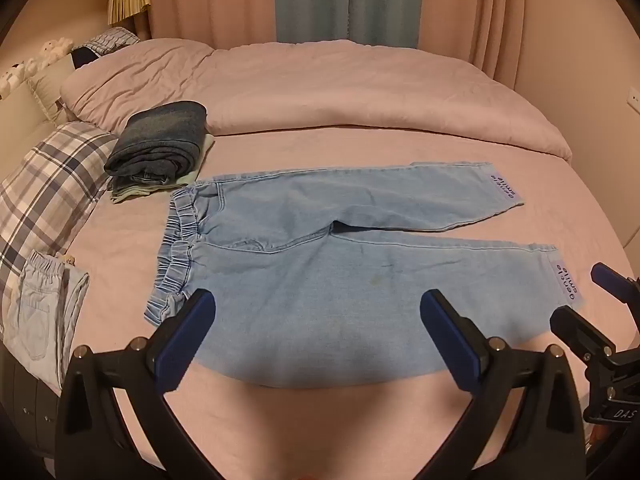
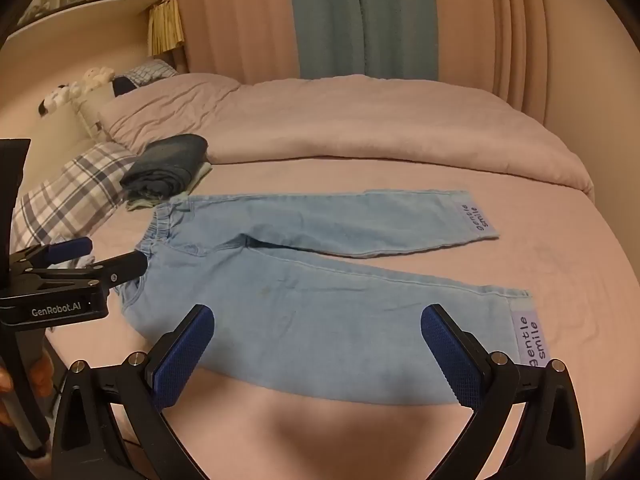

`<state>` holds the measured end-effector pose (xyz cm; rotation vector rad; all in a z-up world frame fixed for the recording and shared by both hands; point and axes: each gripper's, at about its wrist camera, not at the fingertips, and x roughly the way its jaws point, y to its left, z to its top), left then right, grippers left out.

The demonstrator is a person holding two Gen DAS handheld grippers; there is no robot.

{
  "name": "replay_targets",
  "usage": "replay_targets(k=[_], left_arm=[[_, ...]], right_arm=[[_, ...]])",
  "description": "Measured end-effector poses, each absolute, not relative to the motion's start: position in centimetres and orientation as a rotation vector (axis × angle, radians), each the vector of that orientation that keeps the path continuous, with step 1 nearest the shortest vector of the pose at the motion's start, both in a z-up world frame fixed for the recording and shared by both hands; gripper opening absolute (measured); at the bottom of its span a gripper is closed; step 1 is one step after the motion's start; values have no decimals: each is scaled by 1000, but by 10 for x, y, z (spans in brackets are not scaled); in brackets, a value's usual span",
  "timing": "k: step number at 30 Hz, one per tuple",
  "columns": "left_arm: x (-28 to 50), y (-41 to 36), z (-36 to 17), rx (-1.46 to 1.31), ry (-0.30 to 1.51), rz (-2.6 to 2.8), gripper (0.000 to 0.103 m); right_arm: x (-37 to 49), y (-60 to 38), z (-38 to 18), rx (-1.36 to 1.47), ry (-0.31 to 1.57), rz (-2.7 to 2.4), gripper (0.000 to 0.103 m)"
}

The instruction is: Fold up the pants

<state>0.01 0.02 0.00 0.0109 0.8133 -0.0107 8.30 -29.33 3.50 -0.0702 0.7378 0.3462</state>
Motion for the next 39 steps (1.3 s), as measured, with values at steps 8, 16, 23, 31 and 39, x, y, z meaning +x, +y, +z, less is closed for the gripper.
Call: replay_targets(k=[8, 16, 23, 31, 39], left_arm=[[2, 4, -3, 4, 819, -21, 103], [4, 0, -5, 10, 825, -35, 103], [3, -3, -6, 18, 825, -45, 103], [3, -7, -6, 23, 829, -51, 103], [4, -9, -7, 26, 830, -53, 103]], right_arm=[[84, -295, 33, -72, 737, 343, 103], [82, -296, 36, -69, 737, 343, 103], [82, -292, 35, -68, 741, 341, 103], [84, -294, 33, -66, 743, 345, 103], [84, -297, 33, -63, 744, 345, 103]])
